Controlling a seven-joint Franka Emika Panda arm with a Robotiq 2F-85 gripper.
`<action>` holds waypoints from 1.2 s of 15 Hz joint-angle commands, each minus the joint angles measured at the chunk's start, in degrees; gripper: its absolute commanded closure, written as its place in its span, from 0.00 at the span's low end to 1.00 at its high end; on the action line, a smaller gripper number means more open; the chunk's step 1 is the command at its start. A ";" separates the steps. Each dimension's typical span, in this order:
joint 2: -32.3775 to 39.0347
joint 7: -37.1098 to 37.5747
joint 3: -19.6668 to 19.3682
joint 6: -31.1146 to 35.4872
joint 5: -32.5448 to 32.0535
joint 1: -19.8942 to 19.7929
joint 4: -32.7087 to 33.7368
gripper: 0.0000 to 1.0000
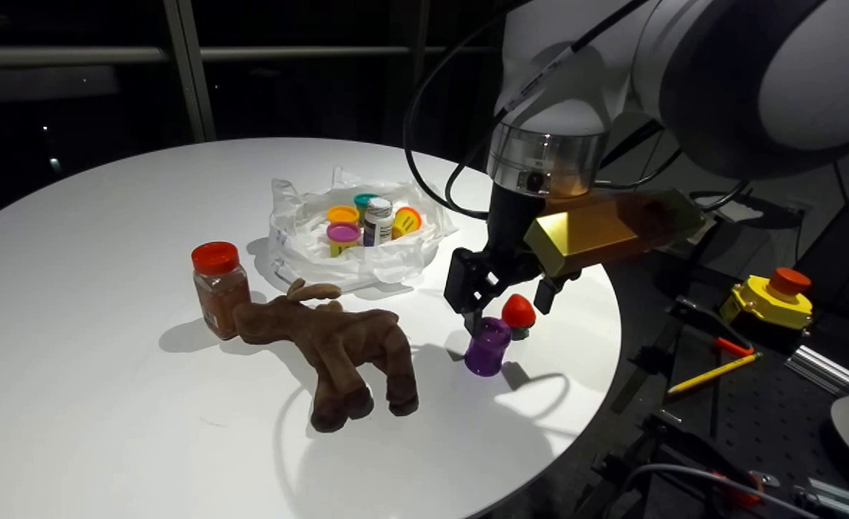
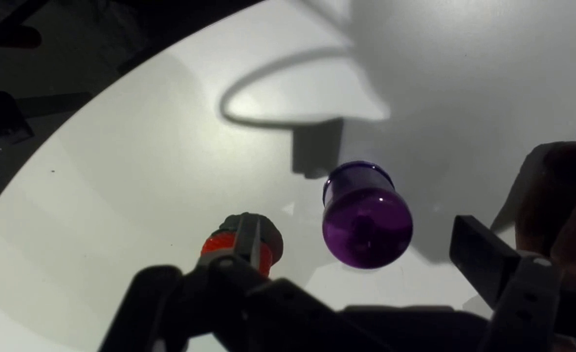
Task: Put all the objects on the table into the white plastic bag
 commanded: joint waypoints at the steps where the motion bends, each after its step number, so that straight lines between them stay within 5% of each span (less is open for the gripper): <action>1: -0.71 -6.07 1.37 4.14 3.52 -3.03 -1.84 0.00; 18: 5.58 -28.25 5.07 9.32 17.03 -4.06 0.16 0.00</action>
